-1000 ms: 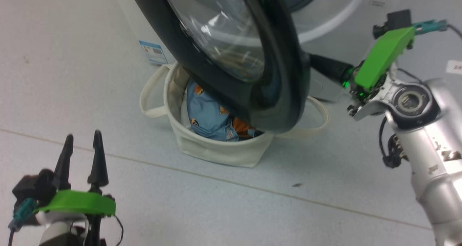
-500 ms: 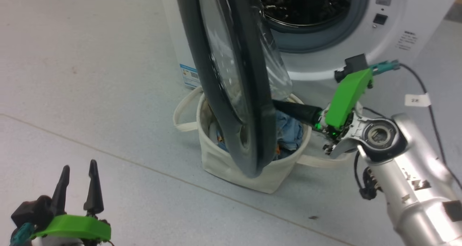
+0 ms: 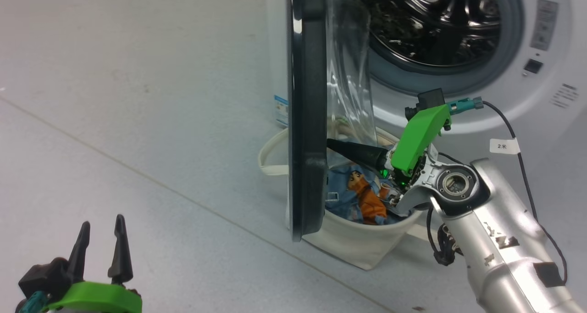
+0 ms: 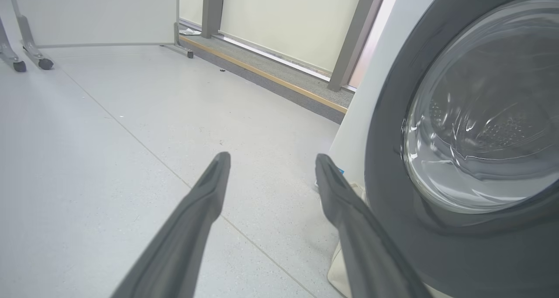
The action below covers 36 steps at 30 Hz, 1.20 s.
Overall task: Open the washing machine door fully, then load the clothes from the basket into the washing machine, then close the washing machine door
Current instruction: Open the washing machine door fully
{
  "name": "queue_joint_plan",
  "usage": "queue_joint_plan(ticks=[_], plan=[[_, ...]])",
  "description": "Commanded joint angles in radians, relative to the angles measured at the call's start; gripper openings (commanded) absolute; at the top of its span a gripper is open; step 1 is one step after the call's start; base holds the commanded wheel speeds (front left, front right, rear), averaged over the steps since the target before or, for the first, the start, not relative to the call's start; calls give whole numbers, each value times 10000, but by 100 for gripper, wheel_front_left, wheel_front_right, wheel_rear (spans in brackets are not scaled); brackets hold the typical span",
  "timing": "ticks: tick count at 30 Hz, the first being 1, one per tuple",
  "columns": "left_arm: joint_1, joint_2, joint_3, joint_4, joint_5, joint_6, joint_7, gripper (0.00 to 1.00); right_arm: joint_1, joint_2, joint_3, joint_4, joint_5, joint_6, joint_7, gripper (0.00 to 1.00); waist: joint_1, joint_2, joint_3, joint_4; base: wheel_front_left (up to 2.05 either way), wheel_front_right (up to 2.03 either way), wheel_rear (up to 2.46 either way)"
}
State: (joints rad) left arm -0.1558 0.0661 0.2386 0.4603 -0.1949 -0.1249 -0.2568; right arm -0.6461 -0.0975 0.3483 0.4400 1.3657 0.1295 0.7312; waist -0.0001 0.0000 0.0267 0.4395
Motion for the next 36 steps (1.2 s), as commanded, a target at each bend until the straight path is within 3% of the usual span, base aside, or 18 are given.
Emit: queue_joint_plan(ticks=[1,16,36], plan=[[-266,208,300,-220,93,-57,-49,100,-152,295,55,-243,69,12,-158,0,1,0,-33,417,0,0,0],[-95,37,900,-784,-92,-58,-49,100,-869,456,742,66,305,12,-374,0,1,0,675,898,0,0,0],[-139,-120,1116,-993,-37,-58,-49,100,-835,232,1319,-116,823,12,-1077,0,1,0,734,901,0,0,0]])
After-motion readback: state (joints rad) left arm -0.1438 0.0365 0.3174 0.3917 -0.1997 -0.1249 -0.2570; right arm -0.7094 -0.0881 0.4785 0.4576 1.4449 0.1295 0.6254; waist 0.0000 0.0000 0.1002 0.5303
